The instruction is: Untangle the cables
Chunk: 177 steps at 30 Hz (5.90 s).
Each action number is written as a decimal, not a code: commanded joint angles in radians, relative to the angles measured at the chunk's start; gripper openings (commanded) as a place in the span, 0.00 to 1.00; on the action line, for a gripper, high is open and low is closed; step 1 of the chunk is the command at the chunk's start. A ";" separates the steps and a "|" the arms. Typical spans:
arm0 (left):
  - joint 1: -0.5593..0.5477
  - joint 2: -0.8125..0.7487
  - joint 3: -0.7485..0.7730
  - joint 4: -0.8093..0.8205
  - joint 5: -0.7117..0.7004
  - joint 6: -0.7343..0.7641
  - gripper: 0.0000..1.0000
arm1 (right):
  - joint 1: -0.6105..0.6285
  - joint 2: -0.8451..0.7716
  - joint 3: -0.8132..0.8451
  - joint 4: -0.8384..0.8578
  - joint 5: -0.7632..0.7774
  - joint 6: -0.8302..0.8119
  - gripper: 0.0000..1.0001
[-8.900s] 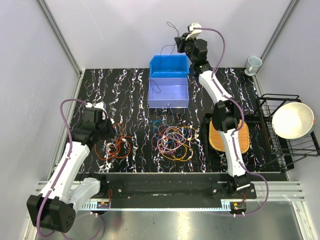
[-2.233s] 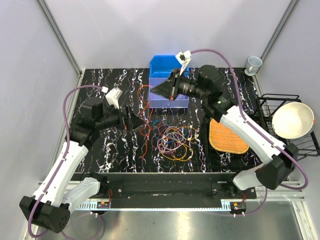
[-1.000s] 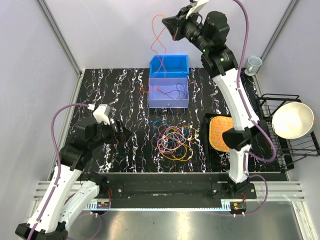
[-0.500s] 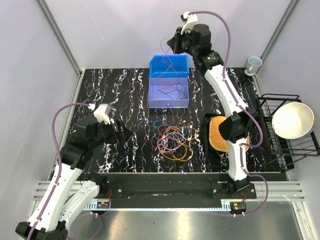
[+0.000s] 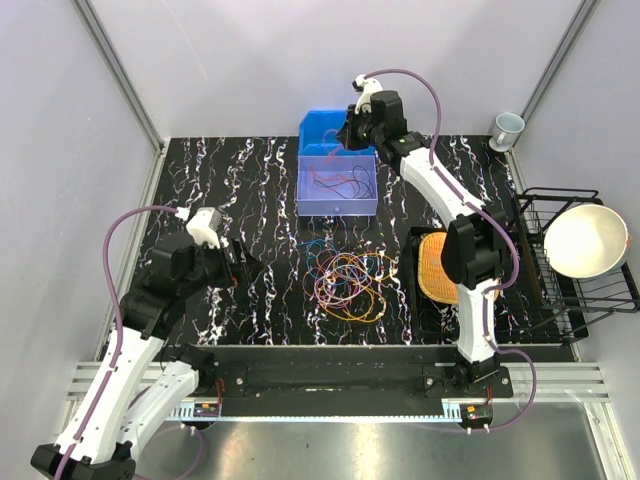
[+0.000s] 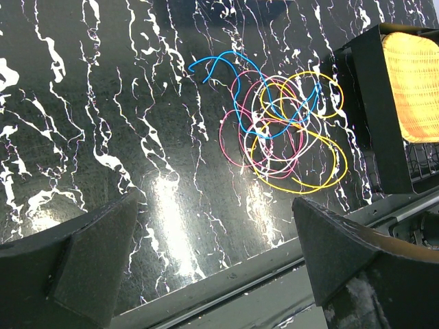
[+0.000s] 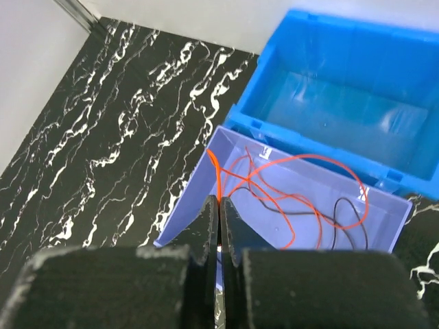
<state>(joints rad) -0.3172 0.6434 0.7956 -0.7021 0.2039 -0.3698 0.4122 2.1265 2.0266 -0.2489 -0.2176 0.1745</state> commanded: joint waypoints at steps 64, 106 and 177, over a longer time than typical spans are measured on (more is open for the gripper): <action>-0.005 0.010 -0.001 0.041 -0.052 0.008 0.97 | 0.004 -0.163 -0.097 -0.248 0.047 0.335 0.00; -0.169 0.306 0.007 0.159 -0.192 -0.153 0.84 | -0.059 -0.548 -0.625 -0.204 0.041 0.385 0.66; -0.372 0.575 0.617 0.096 -0.232 -0.294 0.00 | 0.137 -0.959 -0.918 0.033 -0.359 0.240 0.68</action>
<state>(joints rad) -0.6907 1.2400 1.3777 -0.6296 -0.0586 -0.6666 0.5186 1.1549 1.1091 -0.2554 -0.5907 0.4492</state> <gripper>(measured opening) 0.012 0.685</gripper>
